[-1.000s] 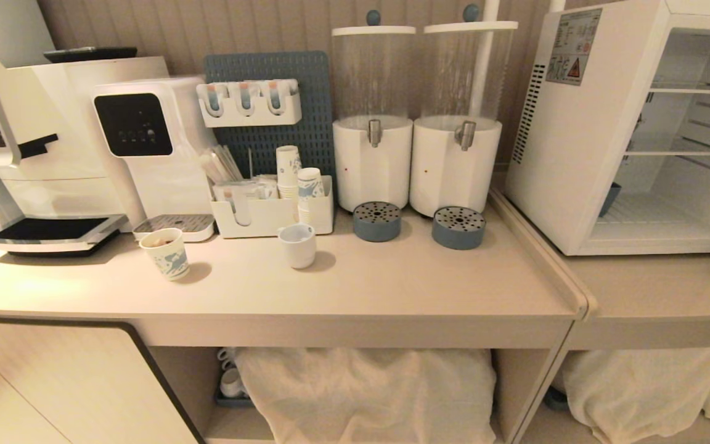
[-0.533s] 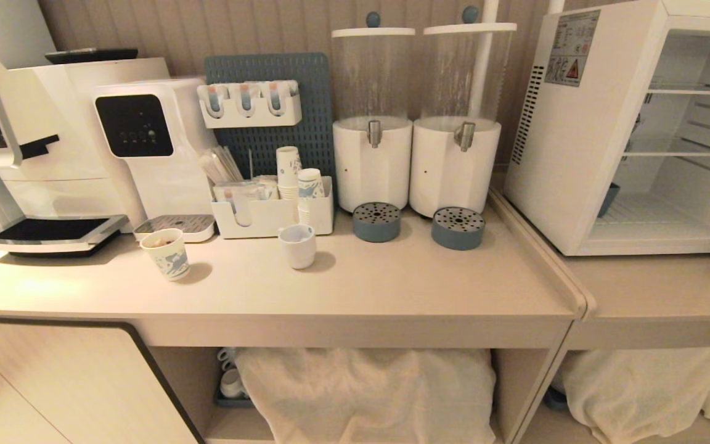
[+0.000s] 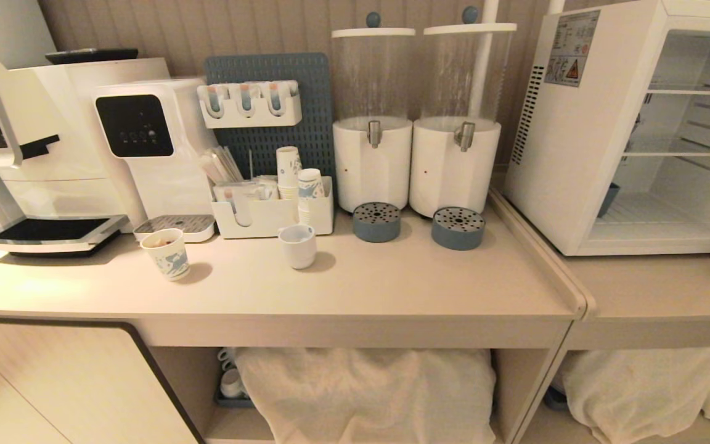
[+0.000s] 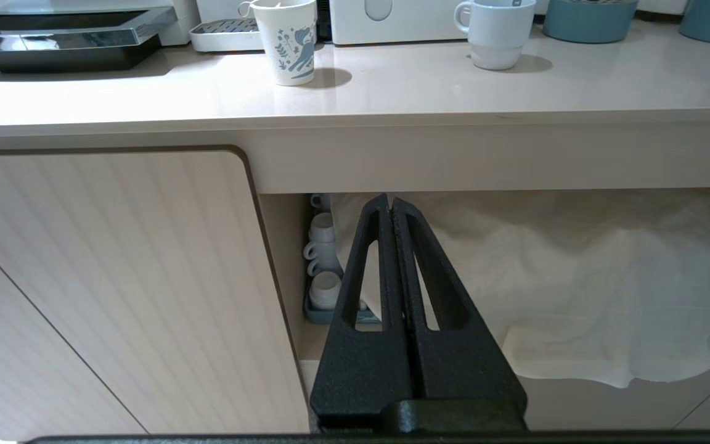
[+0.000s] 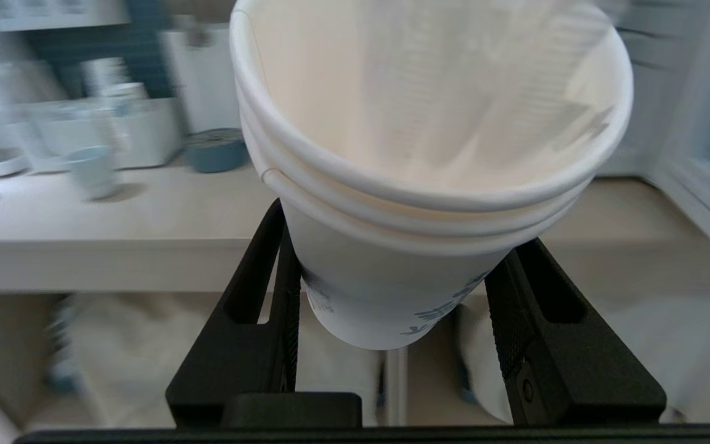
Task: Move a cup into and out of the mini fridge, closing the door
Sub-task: Put the paper cup in the freezer
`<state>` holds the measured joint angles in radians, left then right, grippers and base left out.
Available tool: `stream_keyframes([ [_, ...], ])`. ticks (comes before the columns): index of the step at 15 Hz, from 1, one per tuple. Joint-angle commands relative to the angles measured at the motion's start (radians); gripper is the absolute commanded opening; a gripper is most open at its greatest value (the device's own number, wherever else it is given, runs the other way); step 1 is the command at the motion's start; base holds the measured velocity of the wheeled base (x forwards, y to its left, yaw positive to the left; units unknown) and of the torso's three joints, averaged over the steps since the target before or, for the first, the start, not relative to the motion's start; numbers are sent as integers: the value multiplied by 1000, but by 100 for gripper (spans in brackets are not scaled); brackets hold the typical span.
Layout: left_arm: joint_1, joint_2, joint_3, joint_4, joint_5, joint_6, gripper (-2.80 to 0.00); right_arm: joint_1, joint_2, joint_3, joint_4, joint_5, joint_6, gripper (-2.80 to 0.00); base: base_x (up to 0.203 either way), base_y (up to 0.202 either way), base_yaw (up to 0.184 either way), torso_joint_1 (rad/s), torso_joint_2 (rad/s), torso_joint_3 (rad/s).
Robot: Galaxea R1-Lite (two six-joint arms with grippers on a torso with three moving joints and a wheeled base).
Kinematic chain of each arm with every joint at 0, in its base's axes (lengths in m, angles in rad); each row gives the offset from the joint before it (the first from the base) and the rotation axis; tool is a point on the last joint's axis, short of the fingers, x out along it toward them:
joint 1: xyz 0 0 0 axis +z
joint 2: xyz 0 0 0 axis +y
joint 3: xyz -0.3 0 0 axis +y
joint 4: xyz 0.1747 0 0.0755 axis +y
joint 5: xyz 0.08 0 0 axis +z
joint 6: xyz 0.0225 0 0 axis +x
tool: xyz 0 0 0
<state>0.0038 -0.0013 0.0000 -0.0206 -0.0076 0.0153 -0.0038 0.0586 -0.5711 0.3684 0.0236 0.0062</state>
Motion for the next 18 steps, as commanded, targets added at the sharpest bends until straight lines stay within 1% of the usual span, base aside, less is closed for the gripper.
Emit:
stream_keyframes([
  [1,1,1,6,-1,0,0,-280,3,-63,149,-77,-69,-4,-280,0,0,0,0,0,0],
  [4,-1,1,6,-1,0,0,-280,3,-60,439,-373,-91,-31,-280,0,0,0,0,0,0],
  [5,1,1,6,-1,0,0,-280,3,-59,511,-449,-88,-47,-280,0,0,0,0,0,0],
  [6,1,1,6,-1,0,0,-280,4,-59,546,-500,-81,-53,-280,0,0,0,0,0,0],
  [7,0,1,6,-1,0,0,-280,3,-59,570,-482,-64,-47,-280,0,0,0,0,0,0],
  [8,-1,1,6,-1,0,0,-280,3,-59,574,-448,-34,-62,-280,0,0,0,0,0,0],
  [10,1,1,6,-1,0,0,-280,3,-59,573,-364,-14,-88,-280,0,0,0,0,0,0],
  [15,1,1,6,-1,0,6,-280,2,-59,574,-373,-16,-77,-280,0,0,0,0,0,0],
  [18,0,1,7,-2,-2,8,-280,3,-59,574,-371,-24,-43,-280,0,0,0,0,0,0],
])
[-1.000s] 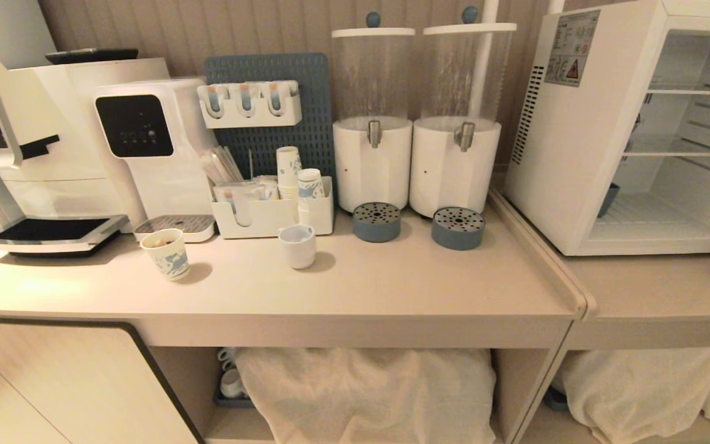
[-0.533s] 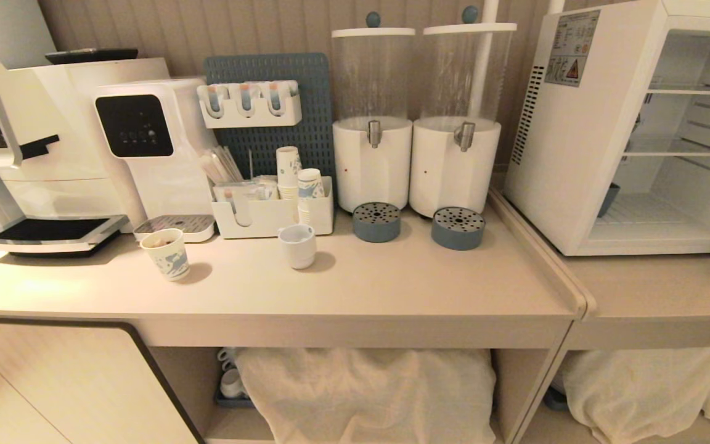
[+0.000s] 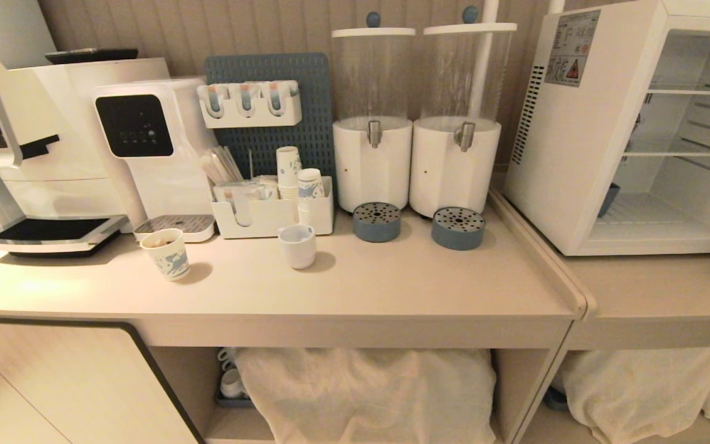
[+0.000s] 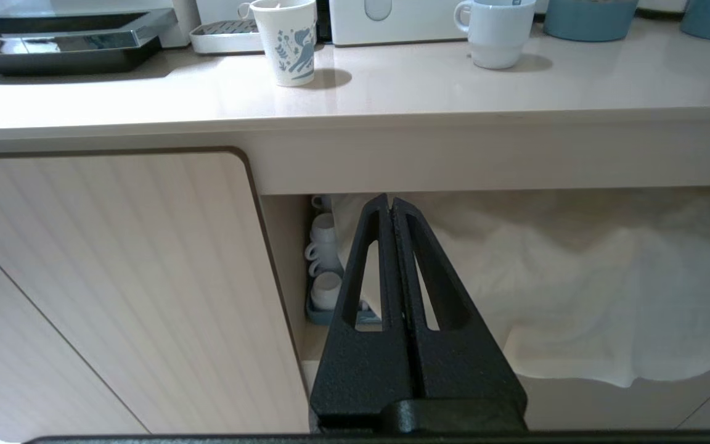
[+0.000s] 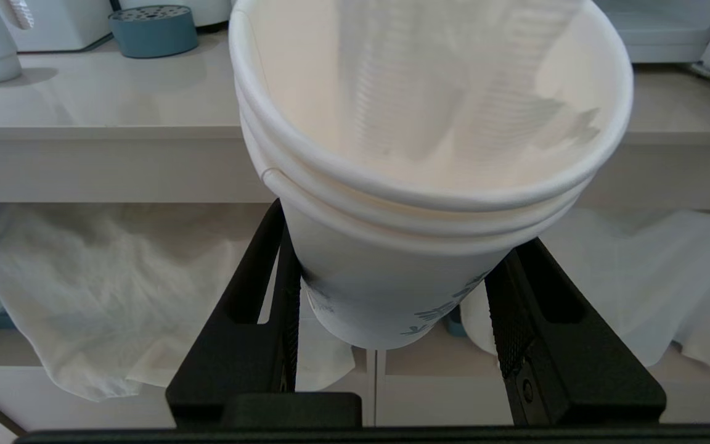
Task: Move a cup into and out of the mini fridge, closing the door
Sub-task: Put the paper cup in the freezer
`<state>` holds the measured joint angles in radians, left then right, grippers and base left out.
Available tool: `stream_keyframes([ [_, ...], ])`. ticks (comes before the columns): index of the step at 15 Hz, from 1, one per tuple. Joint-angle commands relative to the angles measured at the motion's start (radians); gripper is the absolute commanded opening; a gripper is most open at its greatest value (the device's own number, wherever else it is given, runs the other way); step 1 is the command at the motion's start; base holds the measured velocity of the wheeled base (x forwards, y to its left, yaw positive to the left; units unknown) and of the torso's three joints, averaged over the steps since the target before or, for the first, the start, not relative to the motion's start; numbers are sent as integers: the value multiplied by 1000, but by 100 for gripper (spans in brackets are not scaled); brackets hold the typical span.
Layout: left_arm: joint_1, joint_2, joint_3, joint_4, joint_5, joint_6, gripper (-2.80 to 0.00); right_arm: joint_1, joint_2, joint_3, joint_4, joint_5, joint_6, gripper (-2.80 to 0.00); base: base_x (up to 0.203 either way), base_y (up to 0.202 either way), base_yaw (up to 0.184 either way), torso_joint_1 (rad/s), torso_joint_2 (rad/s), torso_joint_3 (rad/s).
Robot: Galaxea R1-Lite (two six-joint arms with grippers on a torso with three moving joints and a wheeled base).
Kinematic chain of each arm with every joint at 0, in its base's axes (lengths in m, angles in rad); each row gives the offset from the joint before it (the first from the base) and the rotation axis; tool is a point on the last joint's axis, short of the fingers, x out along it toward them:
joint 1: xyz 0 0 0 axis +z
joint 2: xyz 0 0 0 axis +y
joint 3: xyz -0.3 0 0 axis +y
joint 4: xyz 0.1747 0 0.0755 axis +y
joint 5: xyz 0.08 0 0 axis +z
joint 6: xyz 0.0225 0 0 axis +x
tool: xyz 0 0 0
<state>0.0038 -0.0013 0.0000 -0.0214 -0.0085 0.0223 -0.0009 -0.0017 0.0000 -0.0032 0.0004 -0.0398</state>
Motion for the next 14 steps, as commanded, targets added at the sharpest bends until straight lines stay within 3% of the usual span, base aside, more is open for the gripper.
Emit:
stream_keyframes([
  [1,1,1,14,-18,-2,2,-280,-1,2,3,0,0,3,-280,0,0,0,0,0,0],
  [10,0,1,17,-23,-2,7,-280,1,2,3,-3,0,0,-280,0,0,0,0,0,0],
  [14,1,1,17,-23,-2,7,-280,1,2,3,-3,0,0,-280,4,-136,6,7,2,1],
])
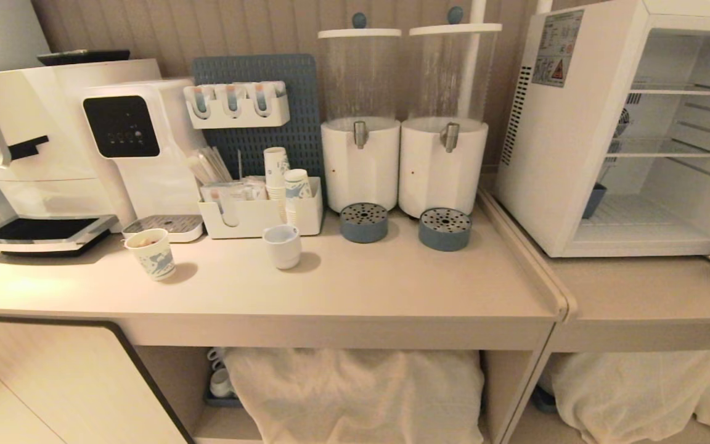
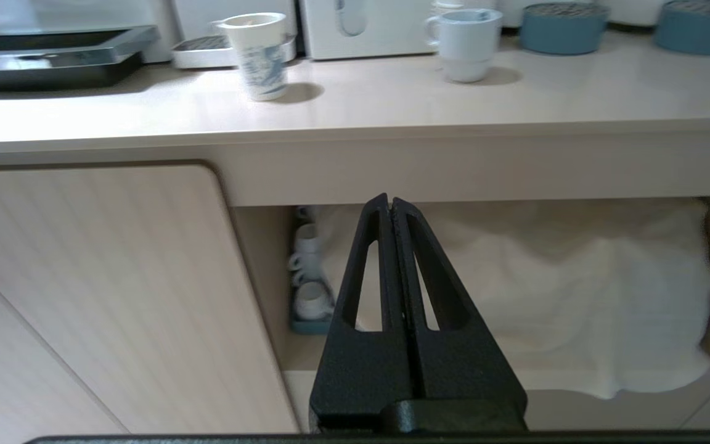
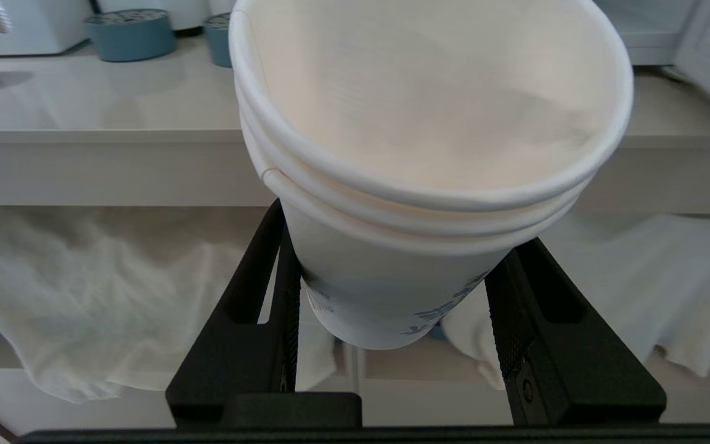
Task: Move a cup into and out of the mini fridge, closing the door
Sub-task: Put the paper cup in the freezer
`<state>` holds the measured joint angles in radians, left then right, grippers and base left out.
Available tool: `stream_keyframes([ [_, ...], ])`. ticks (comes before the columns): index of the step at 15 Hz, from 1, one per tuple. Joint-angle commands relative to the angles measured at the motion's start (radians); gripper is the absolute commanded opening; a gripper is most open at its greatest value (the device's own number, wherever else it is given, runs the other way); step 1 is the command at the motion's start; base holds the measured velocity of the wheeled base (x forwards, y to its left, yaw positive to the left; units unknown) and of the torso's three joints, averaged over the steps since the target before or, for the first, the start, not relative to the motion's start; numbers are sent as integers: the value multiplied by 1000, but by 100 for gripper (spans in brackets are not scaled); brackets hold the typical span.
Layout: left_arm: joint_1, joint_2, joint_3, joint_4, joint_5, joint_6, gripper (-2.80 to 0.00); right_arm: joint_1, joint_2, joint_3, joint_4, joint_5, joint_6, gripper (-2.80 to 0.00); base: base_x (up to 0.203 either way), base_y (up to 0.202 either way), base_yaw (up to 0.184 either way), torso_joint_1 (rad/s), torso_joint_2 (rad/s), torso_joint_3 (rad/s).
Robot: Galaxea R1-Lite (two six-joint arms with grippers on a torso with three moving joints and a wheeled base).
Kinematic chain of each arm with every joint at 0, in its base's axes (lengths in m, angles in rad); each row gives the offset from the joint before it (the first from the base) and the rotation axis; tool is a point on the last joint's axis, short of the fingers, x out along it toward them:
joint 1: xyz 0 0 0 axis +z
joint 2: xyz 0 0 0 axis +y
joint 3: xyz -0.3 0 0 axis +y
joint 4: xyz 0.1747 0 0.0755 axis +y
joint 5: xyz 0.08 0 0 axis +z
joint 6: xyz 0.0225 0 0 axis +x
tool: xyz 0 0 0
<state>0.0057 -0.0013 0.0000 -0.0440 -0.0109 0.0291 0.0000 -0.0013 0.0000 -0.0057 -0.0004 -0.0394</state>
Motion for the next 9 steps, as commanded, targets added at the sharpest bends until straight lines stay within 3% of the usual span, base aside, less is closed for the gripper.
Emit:
stream_keyframes([
  [1,-3,1,17,0,0,0,-280,-2,1,3,0,0,1,-280,0,-200,1,-1,-1,6],
  [6,-1,1,17,0,0,3,-280,-2,1,3,0,0,-2,-280,0,-184,-1,2,2,1],
  [9,-1,1,16,0,0,6,-280,-2,1,3,0,0,-2,-280,0,-37,-1,1,-1,2],
])
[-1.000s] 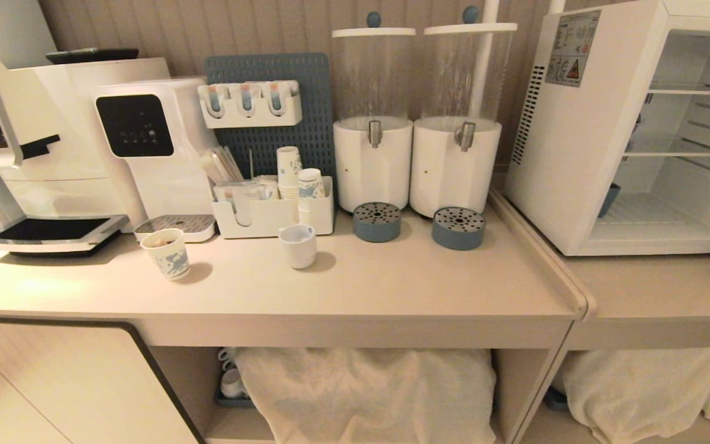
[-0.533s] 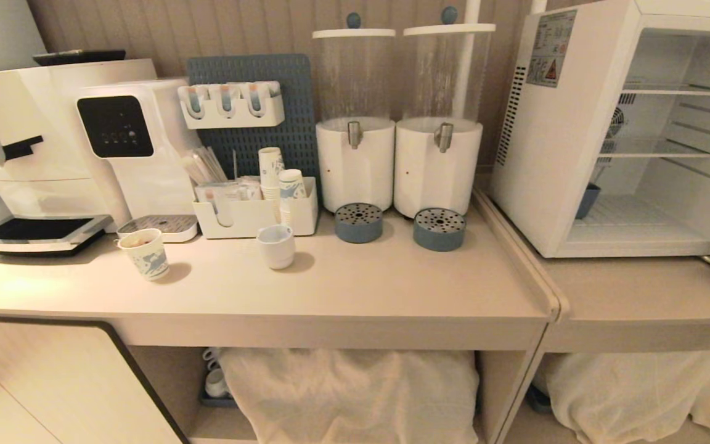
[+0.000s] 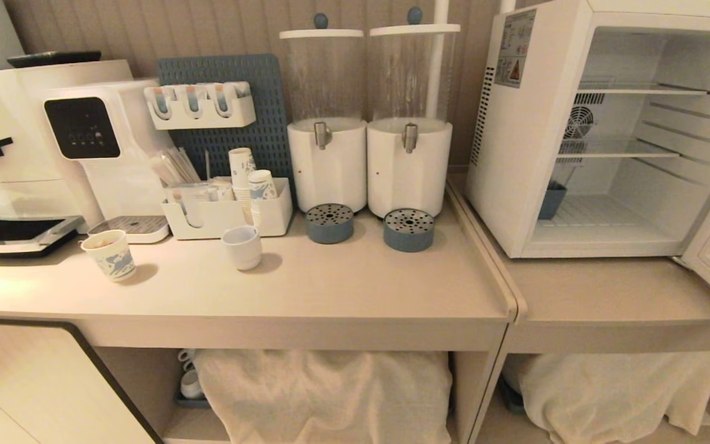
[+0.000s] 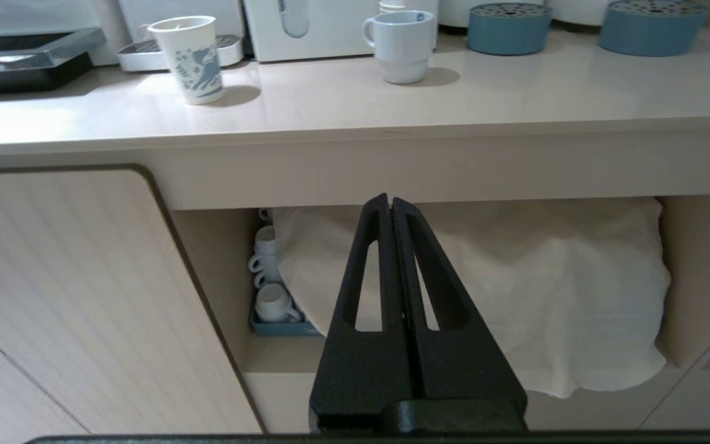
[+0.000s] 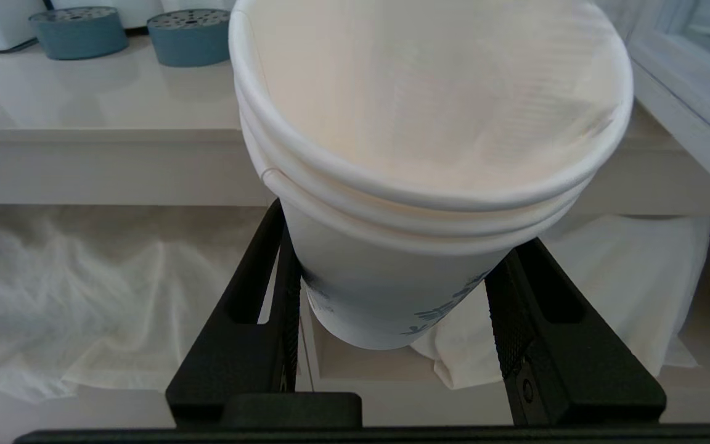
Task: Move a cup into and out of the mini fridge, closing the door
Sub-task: Put the paper cup in the freezer
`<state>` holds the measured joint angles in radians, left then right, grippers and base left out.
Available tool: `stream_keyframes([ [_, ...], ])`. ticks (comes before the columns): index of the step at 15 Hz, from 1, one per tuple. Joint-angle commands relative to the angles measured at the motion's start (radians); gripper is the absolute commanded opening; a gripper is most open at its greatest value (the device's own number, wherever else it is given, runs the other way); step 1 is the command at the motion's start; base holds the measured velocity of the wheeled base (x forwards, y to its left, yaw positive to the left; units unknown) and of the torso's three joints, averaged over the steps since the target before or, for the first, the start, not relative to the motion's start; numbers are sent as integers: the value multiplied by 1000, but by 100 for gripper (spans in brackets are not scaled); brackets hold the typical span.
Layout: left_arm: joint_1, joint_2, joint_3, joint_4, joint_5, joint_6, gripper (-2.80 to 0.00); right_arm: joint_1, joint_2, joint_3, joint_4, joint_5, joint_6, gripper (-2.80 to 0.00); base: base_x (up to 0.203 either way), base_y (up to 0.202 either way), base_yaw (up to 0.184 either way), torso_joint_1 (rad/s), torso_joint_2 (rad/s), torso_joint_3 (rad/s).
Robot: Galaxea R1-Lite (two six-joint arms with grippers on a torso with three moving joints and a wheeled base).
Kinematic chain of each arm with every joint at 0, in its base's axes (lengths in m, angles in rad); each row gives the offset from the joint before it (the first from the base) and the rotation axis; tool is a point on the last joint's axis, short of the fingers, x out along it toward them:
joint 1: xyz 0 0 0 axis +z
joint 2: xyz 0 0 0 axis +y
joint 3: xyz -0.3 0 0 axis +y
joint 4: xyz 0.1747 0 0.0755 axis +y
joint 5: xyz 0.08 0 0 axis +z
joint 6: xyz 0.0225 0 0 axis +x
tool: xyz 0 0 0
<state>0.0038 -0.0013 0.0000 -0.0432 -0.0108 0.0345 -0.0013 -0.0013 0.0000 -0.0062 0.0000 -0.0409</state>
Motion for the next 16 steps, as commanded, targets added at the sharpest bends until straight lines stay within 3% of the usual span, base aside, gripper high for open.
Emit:
stream_keyframes([
  [1,1,1,17,-1,0,4,-280,1,1,3,0,0,-1,-280,0,0,0,0,0,0],
  [13,-1,1,17,-1,0,-1,-280,1,1,2,7,8,-7,-280,0,-46,1,1,0,1],
  [16,1,1,17,-3,0,-1,-280,1,0,0,2,12,-68,-280,0,0,0,0,0,0],
])
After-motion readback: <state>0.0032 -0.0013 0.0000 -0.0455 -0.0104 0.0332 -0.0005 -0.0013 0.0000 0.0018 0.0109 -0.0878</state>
